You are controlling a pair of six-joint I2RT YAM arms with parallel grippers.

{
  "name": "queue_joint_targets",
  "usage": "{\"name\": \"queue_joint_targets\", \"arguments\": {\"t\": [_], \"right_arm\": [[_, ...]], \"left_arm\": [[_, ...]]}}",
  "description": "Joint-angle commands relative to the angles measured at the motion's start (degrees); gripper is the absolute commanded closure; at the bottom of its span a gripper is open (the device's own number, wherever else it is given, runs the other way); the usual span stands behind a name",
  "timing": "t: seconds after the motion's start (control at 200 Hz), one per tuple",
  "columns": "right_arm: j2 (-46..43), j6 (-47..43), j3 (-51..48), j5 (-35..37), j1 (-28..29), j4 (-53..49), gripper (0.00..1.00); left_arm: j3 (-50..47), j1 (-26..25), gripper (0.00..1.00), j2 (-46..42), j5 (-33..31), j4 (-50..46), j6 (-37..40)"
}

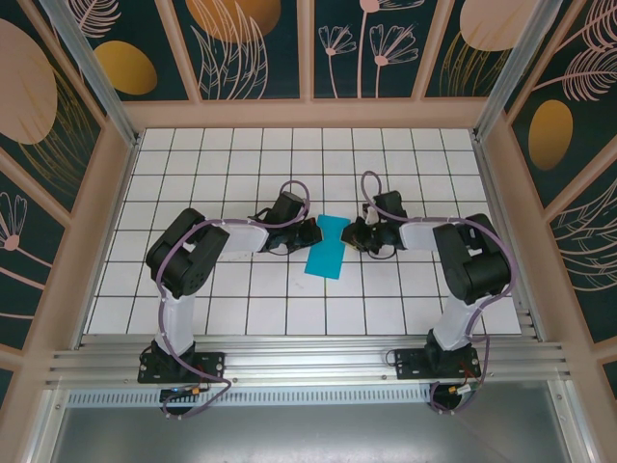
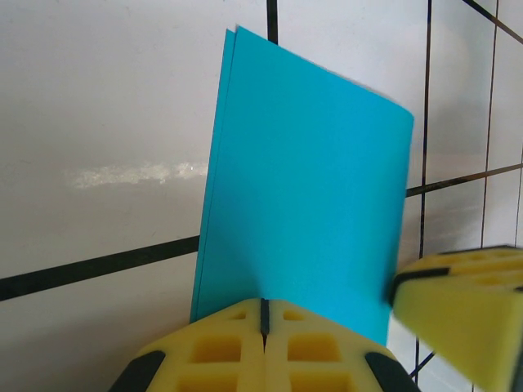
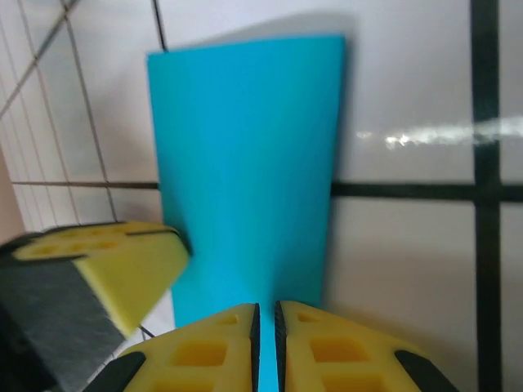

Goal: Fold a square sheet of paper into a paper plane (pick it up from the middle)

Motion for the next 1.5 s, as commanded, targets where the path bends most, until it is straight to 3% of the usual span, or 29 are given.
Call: {"name": "queue_joint_targets", "arguments": {"t": [0.0, 0.385, 0.716, 0.986, 1.101, 1.326, 1.491], "right_arm": [[1.72, -0.46, -1.16, 1.61, -0.01, 0.94, 0.84], [-9.44, 0.55, -5.12, -3.30, 4.43, 0.46, 0.83], [-8.53, 4.19, -12.34, 1.43, 9.79, 3.01, 0.83], [-15.36, 3.99, -12.68, 0.43, 9.96, 0.32, 0.82], [-14.16, 4.12, -13.13, -2.42, 10.55, 2.22, 0.81], [-9.77, 4.45, -14.56, -0.53, 12.26, 2.04, 0.82], [-12.67, 3.52, -13.29, 1.51, 11.39, -0.43, 0.82]], "left_arm": [[-1.25, -0.18, 1.00, 2.55, -3.51, -7.03, 1.28], [-1.44, -0.19, 1.00, 2.15, -3.54, -6.94, 0.89], [-0.78, -0.16, 1.00, 2.21, -3.41, -7.47, 1.29], [-1.40, -0.22, 1.00, 1.95, -3.53, -6.94, 0.85], [-0.92, -0.21, 1.00, 2.25, -3.33, -6.85, 0.88], [-0.94, -0.17, 1.00, 2.07, -3.60, -7.21, 1.14], [-1.14, -0.21, 1.00, 2.16, -3.69, -7.20, 1.09]]}}
